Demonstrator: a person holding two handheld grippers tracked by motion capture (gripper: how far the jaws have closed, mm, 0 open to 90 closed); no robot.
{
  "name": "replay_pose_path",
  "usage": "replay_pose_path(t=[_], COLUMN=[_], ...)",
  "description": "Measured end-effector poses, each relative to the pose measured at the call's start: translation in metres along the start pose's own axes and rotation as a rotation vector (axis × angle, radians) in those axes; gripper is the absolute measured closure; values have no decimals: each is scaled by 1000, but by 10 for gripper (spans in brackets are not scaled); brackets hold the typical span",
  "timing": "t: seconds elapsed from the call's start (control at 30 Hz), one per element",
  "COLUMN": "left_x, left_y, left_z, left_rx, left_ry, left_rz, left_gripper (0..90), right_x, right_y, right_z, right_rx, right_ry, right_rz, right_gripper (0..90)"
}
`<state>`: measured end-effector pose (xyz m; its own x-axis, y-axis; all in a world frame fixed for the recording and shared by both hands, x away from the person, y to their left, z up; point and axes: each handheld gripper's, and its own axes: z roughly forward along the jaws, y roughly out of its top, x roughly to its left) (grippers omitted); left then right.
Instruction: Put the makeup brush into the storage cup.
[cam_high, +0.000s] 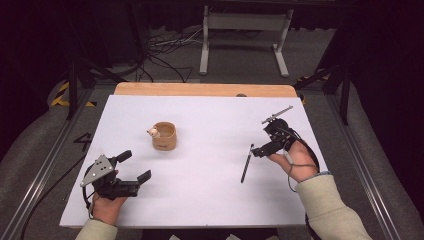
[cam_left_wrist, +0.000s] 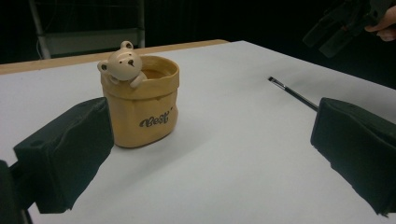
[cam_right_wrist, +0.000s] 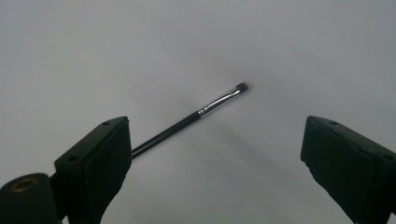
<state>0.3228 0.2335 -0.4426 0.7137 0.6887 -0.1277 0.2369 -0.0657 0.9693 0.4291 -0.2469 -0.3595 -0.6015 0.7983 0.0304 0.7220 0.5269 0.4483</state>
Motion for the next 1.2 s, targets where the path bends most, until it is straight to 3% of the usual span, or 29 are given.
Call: replay_pose_path(t=[0.3,0.7,1.2], left_x=[0,0,-1], left_y=[-1,0,-1], left_z=[1,1,2], left_rx=[9,15,17], left_ry=[-3,-3,16], left_rz=[-2,1,3], left_gripper=[2,3,9], right_x=[-1,2,9], right_y=[8,15,15], right_z=[12,38,63], right_rx=[57,130,166], right_ry=[-2,-1,1], right_rz=[3,52,50], right_gripper=[112,148,238])
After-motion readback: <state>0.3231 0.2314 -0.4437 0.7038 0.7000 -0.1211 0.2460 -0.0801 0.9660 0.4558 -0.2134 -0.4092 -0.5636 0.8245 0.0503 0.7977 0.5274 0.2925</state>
